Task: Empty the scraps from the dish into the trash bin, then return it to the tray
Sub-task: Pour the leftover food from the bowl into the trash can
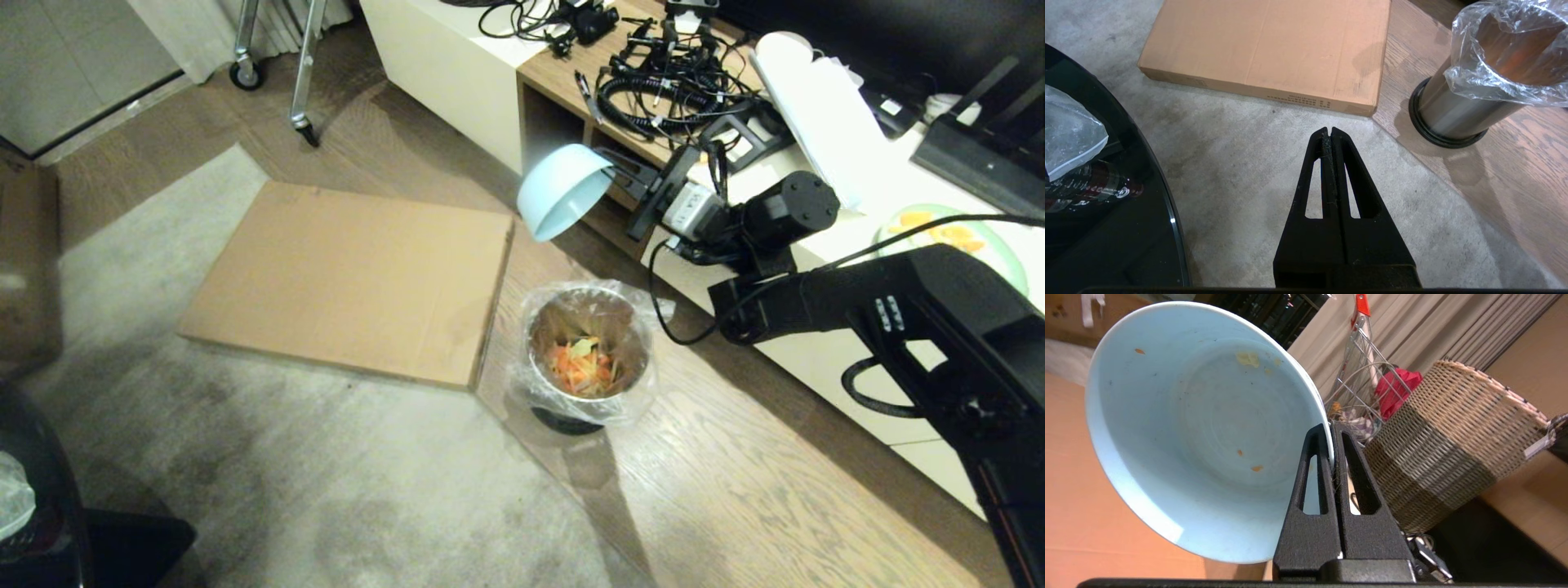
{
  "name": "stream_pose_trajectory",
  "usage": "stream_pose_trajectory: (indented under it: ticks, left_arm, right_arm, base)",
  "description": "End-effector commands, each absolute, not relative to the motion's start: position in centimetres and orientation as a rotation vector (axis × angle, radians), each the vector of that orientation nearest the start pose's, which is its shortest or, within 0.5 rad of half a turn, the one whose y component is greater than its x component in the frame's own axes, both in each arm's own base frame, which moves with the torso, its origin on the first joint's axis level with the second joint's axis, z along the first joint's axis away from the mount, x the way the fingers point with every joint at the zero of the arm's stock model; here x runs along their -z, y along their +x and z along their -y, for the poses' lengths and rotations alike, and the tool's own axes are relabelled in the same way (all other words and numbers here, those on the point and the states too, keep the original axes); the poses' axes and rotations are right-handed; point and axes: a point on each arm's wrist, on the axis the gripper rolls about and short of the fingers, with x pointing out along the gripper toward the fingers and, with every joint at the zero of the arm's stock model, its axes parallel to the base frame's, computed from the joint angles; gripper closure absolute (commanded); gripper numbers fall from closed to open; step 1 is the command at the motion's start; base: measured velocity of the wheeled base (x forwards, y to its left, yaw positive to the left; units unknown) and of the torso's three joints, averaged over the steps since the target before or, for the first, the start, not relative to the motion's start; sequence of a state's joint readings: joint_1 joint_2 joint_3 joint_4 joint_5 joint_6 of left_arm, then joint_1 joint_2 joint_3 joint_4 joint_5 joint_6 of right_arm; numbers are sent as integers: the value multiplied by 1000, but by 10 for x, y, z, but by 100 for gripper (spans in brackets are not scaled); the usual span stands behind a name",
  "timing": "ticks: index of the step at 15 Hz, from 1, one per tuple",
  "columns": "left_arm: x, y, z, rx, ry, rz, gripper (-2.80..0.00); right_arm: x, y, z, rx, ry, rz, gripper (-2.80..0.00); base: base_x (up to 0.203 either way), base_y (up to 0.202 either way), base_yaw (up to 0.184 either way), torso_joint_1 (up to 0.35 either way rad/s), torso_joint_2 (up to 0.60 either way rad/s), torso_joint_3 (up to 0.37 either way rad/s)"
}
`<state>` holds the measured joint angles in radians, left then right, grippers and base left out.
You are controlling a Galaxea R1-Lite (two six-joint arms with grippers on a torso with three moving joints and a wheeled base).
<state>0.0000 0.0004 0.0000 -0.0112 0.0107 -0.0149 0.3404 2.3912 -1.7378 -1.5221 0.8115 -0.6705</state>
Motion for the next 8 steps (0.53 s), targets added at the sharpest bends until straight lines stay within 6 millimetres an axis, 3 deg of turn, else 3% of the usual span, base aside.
stream_pose_trajectory:
  ticks: [1, 8]
  left_arm:
    - [-77, -23, 0, -11, -15, 12, 0]
    - [-77, -23, 0, -11, -15, 12, 0]
  right_arm:
    - [-234, 423, -167, -749, -757, 1234, 0]
    - [-197, 393, -152, -656, -584, 813, 0]
  base:
    - [0, 0, 0, 0, 0, 0]
    - [0, 0, 0, 0, 0, 0]
